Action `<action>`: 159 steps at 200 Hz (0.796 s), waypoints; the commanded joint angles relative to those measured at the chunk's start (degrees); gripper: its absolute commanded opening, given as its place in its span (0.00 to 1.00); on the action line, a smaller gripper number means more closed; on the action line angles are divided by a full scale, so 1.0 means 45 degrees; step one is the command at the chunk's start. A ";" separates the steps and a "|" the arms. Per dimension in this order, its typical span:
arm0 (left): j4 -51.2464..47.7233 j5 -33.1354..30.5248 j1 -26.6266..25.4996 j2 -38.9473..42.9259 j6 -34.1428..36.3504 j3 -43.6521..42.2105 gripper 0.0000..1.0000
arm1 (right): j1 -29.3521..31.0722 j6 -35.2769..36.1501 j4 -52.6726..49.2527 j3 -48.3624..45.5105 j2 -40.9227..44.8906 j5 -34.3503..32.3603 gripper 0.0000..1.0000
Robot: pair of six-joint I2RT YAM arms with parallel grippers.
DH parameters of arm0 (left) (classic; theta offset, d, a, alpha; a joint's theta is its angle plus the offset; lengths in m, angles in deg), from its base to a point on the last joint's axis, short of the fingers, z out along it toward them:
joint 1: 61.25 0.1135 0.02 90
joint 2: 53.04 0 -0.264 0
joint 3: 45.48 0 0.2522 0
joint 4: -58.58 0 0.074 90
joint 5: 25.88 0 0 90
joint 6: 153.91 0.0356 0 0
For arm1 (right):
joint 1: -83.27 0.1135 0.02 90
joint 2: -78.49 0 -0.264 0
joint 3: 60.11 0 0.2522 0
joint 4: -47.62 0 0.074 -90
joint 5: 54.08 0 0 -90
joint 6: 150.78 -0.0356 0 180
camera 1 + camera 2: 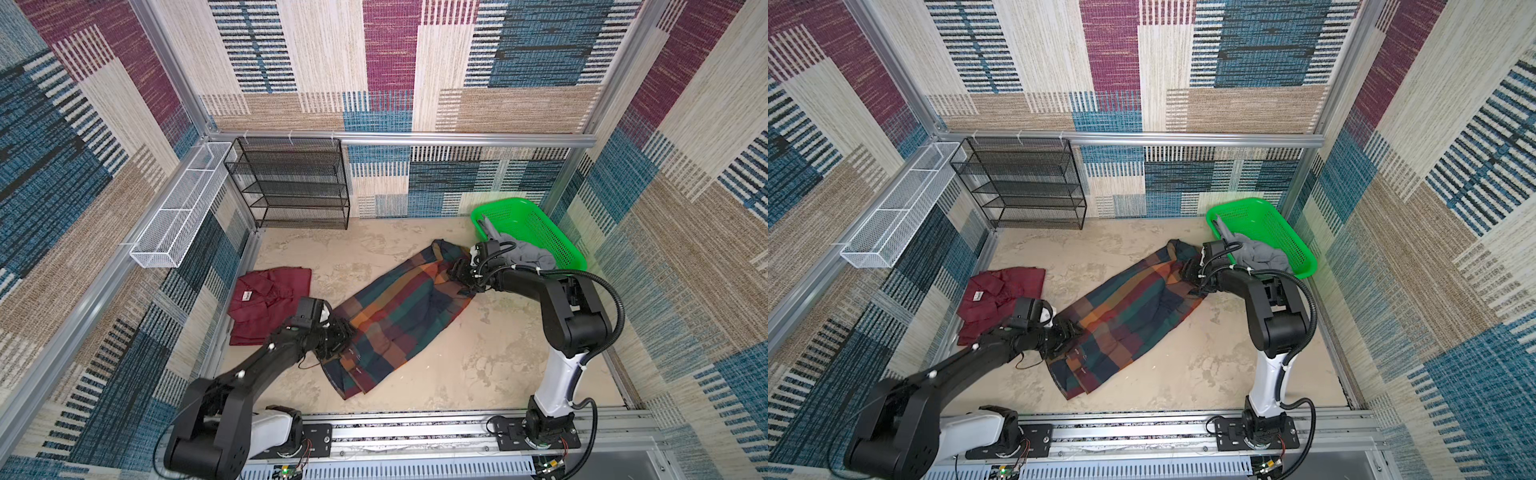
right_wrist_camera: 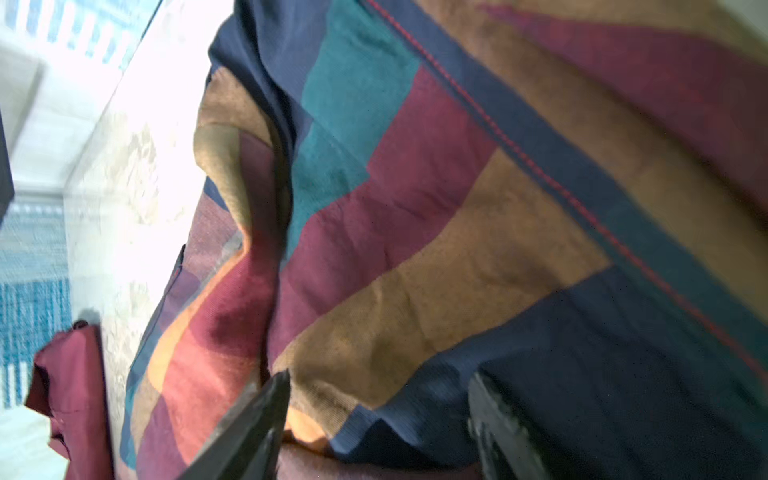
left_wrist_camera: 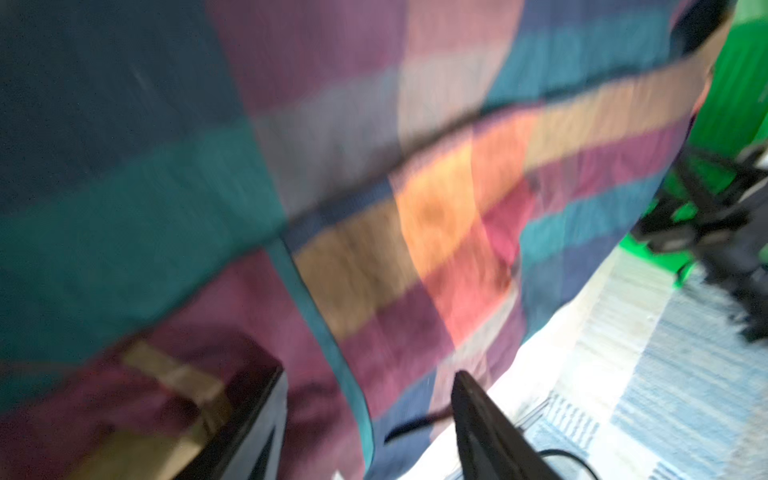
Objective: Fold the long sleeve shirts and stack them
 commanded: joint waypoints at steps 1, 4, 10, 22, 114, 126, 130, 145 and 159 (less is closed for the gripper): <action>-0.1291 -0.1360 -0.0954 0.2248 -0.1879 -0.1161 0.66 | 0.0434 0.0718 -0.1655 0.0815 -0.0647 -0.0440 0.72; -0.1365 -0.1478 -0.1166 0.2711 -0.2106 -0.1389 0.66 | 0.0485 0.0796 -0.1713 0.0987 -0.0751 -0.0450 0.72; -0.1606 -0.1722 -0.1610 0.3570 -0.2599 -0.1773 0.66 | 0.0566 0.0969 -0.1876 0.1374 -0.1004 -0.0456 0.72; -0.2236 -0.2270 -0.2512 0.5229 -0.3681 -0.2420 0.66 | 0.0748 0.1279 -0.2210 0.2130 -0.1508 -0.0435 0.72; -0.5650 -0.6939 -0.6280 0.5767 -0.2190 0.1400 0.71 | 0.2981 0.2386 -0.2918 0.5389 -0.0336 -0.2805 0.74; -0.6403 -0.7884 -0.6251 0.5175 -0.1493 0.2469 0.73 | 0.3476 0.1843 -0.3180 0.5389 0.0079 -0.2343 0.74; -0.6662 -0.8242 -0.6215 0.5083 -0.1207 0.2766 0.75 | 0.3705 0.1647 -0.3197 0.5333 0.0210 -0.2162 0.74; -0.7310 -0.9578 -0.6002 0.5082 -0.0307 0.3960 0.82 | 0.4654 0.1043 -0.2713 0.4475 0.0764 -0.1049 0.74; -0.7452 -1.0435 -0.5447 0.5324 0.0487 0.4707 0.86 | 0.5601 0.0280 -0.1991 0.3442 0.1131 -0.0037 0.74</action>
